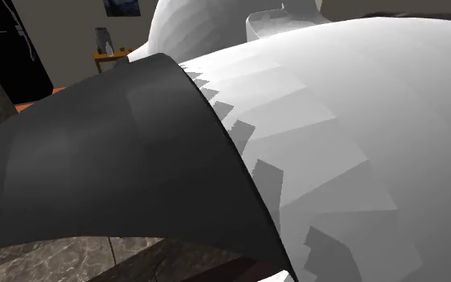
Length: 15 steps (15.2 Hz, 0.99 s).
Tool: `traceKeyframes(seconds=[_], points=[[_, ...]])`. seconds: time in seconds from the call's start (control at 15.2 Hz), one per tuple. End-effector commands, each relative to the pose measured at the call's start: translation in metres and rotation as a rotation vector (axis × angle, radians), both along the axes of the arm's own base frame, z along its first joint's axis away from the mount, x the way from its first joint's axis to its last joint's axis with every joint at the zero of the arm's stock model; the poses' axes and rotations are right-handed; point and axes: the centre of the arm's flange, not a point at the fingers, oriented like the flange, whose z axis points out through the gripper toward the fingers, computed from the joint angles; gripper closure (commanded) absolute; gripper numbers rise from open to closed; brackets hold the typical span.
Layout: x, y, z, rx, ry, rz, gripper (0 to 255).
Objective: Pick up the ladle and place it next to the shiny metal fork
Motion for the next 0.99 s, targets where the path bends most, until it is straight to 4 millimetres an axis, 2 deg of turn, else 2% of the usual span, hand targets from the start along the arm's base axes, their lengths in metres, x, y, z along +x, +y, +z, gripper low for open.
traceKeyframes(seconds=[0.0, 0.92], points=[[0.001, 0.027, -0.002, 0.001, 0.0, -0.002, 255], [0.011, 0.212, -0.001, 0.001, 0.0, -0.002, 255]])
